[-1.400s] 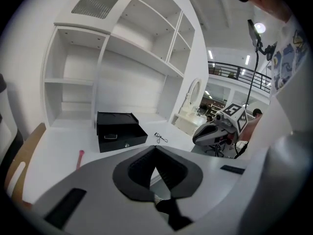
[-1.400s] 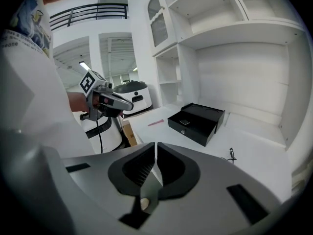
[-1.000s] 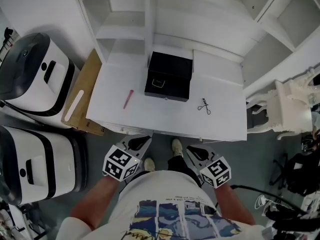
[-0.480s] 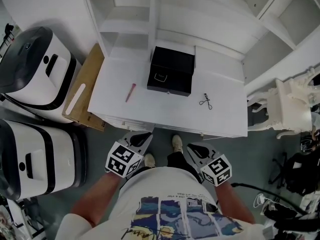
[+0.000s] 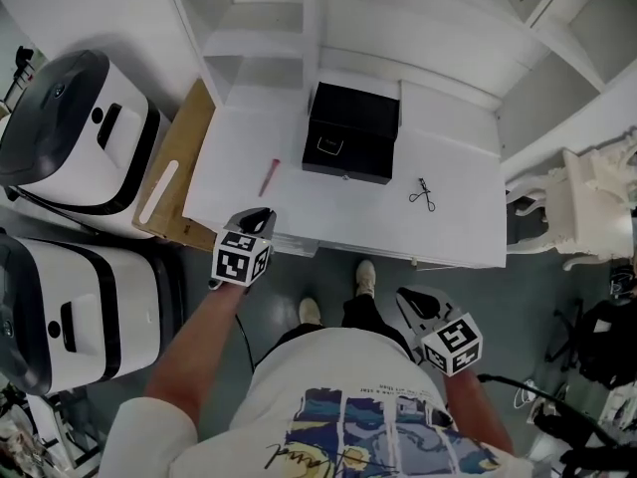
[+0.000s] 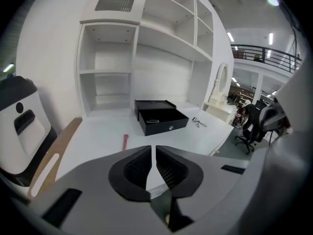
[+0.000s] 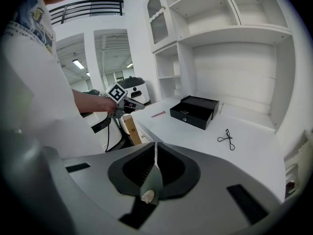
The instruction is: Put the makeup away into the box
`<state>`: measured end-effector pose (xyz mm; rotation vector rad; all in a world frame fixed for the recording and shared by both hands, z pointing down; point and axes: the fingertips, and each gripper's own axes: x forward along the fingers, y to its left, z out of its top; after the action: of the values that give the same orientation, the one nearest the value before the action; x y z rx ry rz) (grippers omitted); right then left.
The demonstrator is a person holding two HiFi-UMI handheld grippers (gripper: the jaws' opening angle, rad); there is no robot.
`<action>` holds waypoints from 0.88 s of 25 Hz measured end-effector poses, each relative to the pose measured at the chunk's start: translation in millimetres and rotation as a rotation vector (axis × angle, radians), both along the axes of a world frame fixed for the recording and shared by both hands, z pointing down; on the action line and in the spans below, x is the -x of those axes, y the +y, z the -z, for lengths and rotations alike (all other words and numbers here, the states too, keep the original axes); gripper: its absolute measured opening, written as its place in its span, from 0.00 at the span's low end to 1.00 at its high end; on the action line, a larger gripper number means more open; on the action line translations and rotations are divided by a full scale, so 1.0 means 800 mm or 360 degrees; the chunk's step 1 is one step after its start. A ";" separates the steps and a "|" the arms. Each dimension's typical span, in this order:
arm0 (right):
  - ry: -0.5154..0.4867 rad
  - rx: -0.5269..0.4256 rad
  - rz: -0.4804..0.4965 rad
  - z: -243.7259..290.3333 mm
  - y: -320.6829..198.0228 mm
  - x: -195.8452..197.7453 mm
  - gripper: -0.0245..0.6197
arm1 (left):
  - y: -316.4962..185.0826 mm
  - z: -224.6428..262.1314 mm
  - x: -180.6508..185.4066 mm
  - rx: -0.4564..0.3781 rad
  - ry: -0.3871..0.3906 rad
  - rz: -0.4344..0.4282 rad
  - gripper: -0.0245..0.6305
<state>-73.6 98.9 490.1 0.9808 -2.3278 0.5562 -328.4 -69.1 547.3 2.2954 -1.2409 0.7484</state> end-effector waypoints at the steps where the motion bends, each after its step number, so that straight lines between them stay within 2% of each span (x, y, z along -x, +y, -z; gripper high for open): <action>1: 0.0003 0.0009 -0.0009 -0.001 0.001 -0.005 0.09 | -0.016 -0.008 0.007 0.0004 -0.0030 0.0027 0.07; 4: 0.0016 0.0029 -0.0039 -0.003 -0.001 -0.021 0.09 | -0.060 -0.031 0.020 0.0028 -0.0123 0.0059 0.07; 9: 0.0025 0.0062 -0.0076 -0.006 -0.012 -0.044 0.09 | -0.112 -0.080 0.034 0.0143 -0.0277 0.0085 0.19; 12: 0.0032 0.0084 -0.0088 -0.007 -0.023 -0.059 0.09 | -0.131 -0.104 0.038 0.0213 -0.0360 0.0096 0.19; 16: 0.0030 0.0106 -0.0085 -0.010 -0.040 -0.075 0.09 | -0.144 -0.122 0.041 0.0269 -0.0431 0.0107 0.19; 22: 0.0018 0.0132 -0.0065 -0.014 -0.065 -0.097 0.09 | -0.140 -0.144 0.042 0.0386 -0.0440 0.0123 0.19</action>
<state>4.3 46.6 501.5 0.9920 -2.2605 0.6566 -362.3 -181.5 662.8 1.9866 -1.2677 1.1505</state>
